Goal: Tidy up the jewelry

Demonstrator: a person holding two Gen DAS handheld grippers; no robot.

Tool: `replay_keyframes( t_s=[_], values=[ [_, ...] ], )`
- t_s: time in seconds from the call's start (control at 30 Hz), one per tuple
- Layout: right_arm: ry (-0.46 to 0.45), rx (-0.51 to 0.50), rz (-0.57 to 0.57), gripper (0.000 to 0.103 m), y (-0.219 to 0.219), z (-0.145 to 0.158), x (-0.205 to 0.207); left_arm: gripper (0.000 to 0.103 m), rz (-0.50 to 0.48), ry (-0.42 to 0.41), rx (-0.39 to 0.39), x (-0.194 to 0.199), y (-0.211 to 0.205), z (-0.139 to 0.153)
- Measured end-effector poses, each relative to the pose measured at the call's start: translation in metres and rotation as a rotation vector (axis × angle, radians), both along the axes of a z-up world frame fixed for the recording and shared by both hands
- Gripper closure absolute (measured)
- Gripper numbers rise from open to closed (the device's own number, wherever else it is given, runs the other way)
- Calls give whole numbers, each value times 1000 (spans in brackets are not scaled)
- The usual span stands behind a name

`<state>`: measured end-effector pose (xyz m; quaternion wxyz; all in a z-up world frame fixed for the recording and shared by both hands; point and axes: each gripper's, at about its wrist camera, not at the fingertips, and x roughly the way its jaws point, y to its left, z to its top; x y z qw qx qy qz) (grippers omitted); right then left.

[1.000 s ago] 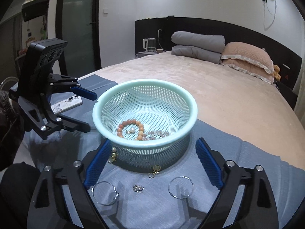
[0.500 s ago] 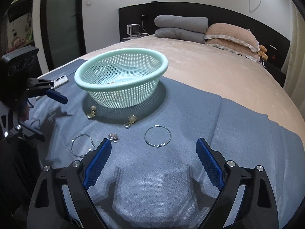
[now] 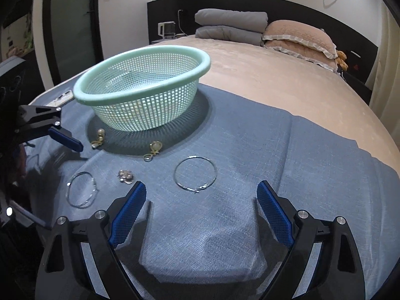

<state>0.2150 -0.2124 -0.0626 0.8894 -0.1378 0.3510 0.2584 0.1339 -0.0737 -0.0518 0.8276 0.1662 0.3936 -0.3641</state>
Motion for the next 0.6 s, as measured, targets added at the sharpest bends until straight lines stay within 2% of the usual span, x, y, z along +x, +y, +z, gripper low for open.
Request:
replay_keyframes(
  t_s=[0.13,0.27,0.33,0.4,0.43,0.5,0.57,0.6],
  values=[
    [27,-51,-26,20,6,-8,13,6,-5,7,0,5,-3,-6],
    [53,-53,-16,24,9,-10,20,7,15,16,11,11,-3,-12],
    [77,-38,-11,30,12,-12,24,9,36,24,30,13,-5,-14],
    [107,-23,-3,44,18,-13,26,13,46,22,42,13,-4,-14],
    [122,-17,2,51,21,-14,27,16,52,25,47,14,-3,-14],
    [145,-3,1,56,24,-14,27,22,68,37,41,17,3,-13],
    [157,11,2,62,25,-14,26,37,95,50,35,20,8,-11],
    [148,7,-1,62,27,-13,24,40,106,56,29,23,11,-9]
  ],
)
